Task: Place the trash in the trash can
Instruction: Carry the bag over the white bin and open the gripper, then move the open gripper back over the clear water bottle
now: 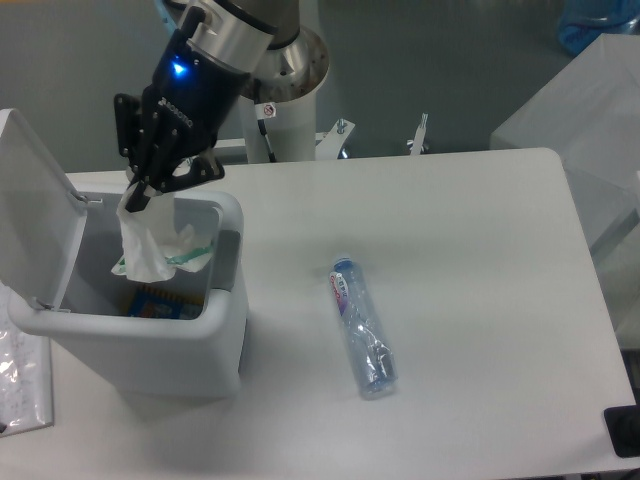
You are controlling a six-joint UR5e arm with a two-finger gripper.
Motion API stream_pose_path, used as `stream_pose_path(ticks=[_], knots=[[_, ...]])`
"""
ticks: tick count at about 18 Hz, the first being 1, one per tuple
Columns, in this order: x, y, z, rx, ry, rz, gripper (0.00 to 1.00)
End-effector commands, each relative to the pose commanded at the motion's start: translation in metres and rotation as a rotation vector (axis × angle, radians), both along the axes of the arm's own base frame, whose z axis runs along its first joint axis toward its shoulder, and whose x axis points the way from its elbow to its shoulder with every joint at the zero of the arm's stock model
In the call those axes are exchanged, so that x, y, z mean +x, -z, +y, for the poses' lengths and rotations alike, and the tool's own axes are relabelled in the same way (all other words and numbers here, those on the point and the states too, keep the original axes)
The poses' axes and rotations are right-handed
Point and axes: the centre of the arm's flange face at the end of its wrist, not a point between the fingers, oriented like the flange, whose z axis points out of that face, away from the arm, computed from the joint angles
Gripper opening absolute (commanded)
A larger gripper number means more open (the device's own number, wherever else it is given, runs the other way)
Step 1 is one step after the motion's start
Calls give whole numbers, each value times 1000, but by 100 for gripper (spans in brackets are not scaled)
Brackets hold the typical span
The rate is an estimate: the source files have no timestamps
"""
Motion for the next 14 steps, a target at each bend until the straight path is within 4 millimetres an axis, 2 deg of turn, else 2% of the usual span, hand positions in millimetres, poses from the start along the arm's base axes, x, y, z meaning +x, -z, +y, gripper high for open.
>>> stream_pose_path(ticks=[2,6,8,10,13,14], knots=[[0,5,0,15,-10,7,100],[3,-5,-3,16,-52,-20,100],[-15,-6,-6,14,-101,-37,100],[-65,1,-25,-2,-222,-79,100],[-151,36,-50,-29,-361,-166,100],[-176,55,-56,-51,-397,-192,100]])
